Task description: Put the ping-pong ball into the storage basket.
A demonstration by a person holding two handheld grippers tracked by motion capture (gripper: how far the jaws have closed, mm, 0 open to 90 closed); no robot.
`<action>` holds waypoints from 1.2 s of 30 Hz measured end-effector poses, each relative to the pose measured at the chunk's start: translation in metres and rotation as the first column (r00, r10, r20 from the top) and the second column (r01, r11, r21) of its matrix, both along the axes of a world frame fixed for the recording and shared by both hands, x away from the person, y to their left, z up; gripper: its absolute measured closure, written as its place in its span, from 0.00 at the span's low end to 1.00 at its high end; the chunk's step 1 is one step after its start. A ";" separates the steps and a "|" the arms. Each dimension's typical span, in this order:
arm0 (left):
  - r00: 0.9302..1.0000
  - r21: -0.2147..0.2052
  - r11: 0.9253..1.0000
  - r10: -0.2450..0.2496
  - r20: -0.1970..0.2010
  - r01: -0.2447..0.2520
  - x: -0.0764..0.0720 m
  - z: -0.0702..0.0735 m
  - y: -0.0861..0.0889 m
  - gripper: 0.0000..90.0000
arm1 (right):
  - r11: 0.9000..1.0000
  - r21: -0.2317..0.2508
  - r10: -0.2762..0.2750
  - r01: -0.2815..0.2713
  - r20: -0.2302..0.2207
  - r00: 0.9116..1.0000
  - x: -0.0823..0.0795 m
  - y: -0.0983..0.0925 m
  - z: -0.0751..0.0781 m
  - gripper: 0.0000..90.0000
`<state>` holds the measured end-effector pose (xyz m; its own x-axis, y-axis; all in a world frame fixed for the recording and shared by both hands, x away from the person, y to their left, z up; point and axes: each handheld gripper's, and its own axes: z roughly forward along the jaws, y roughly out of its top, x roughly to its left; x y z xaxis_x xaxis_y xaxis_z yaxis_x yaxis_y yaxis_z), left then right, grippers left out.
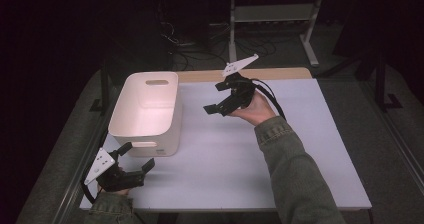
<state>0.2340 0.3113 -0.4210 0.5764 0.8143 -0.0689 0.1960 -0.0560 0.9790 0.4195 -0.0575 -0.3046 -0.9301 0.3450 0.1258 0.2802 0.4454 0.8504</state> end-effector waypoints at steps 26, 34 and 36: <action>1.000 0.000 1.000 -0.012 0.011 0.012 0.000 0.000 -0.001 0.00 | 0.993 0.035 -0.114 0.113 0.023 0.993 -0.016 -0.058 -0.025 0.00; 1.000 0.000 1.000 -0.013 0.010 0.013 0.000 0.000 -0.001 0.00 | 0.988 0.049 -0.148 0.146 0.029 0.989 -0.022 -0.073 -0.032 0.00; 1.000 0.000 1.000 -0.013 0.010 0.013 0.000 0.000 -0.001 0.00 | 0.986 0.055 -0.159 0.157 0.028 0.987 -0.023 -0.078 -0.035 0.00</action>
